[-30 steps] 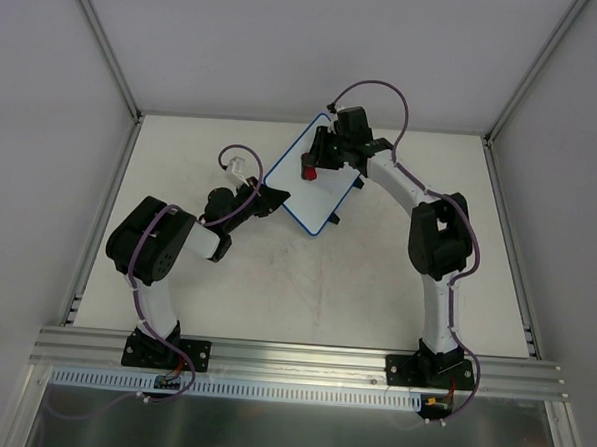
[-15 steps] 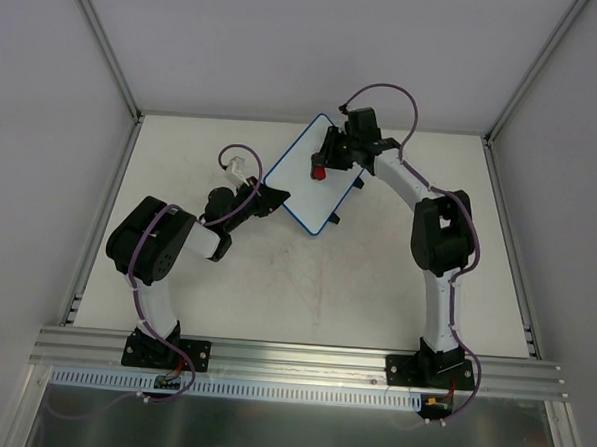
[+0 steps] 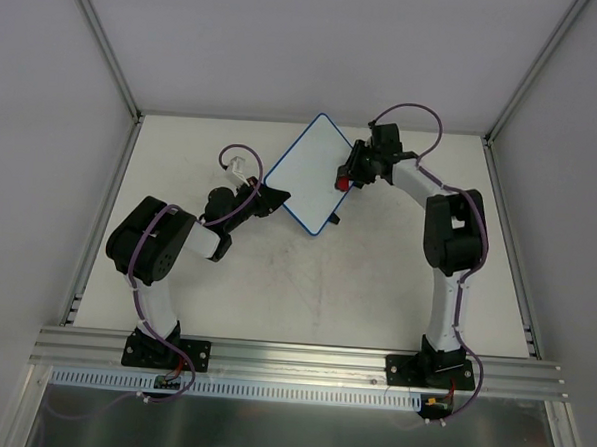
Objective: Erase the whiteboard
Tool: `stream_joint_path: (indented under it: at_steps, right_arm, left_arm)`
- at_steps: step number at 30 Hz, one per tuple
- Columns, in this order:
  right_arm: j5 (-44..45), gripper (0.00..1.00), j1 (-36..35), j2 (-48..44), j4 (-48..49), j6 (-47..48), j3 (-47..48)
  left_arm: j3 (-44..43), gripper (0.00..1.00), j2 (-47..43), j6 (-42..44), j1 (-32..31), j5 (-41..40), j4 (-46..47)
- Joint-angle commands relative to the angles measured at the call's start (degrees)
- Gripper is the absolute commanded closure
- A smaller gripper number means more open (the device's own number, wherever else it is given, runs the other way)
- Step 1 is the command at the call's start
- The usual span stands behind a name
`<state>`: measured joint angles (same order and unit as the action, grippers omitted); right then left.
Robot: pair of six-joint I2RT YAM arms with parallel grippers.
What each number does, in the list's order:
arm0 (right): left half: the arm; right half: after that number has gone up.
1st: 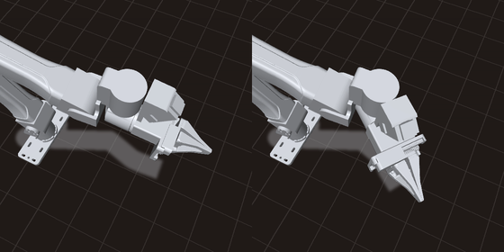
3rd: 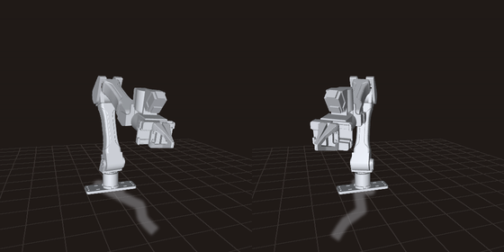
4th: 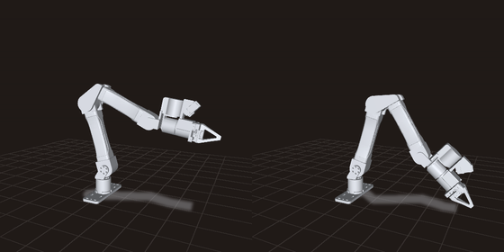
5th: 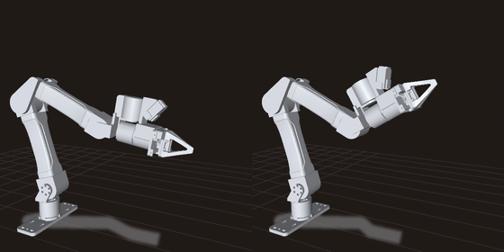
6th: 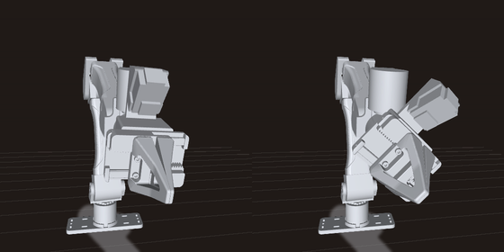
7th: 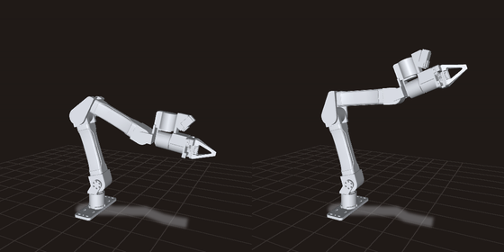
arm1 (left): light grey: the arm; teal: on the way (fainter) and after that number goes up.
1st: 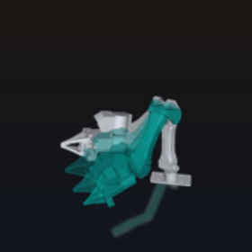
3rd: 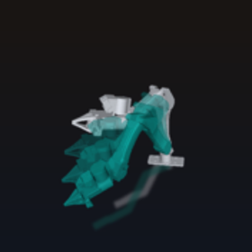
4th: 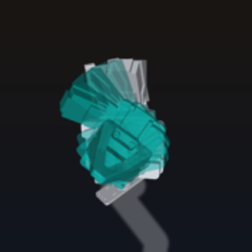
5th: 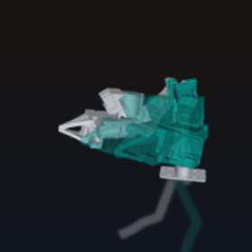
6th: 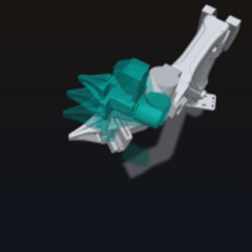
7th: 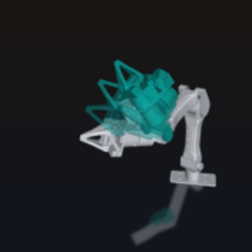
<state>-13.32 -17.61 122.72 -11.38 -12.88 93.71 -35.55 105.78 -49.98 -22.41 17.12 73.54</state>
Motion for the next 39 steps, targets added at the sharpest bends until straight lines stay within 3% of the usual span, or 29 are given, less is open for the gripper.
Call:
stream_joint_path:
  at_steps: [1, 8, 15, 31, 39]
  right_arm:
    - [-0.13, 1.0, -2.78, 0.87, -0.24, 1.8, -6.77]
    - [4.36, 1.0, -10.51, -6.34, 7.41, 10.15, -13.19]
    - [-0.2, 1.0, -14.29, -9.86, 16.38, 14.36, -16.28]
    - [-12.77, 1.0, -18.34, -12.06, 20.07, 20.36, -15.31]
    - [-7.25, 1.0, -18.17, -13.2, 20.25, 20.97, -20.76]
  left_arm:
    - [-1.98, 1.0, 0.13, 0.32, -0.88, 5.2, 22.79]
    - [-2.33, 1.0, 0.04, 0.49, -0.88, 5.73, 22.79]
    - [-2.59, 1.0, 0.31, 0.05, -0.88, 6.43, 22.79]
    - [-3.39, 1.0, 0.84, -0.74, -0.79, 7.13, 22.79]
    - [-3.12, 1.0, 0.48, -0.47, -0.79, 7.22, 22.79]
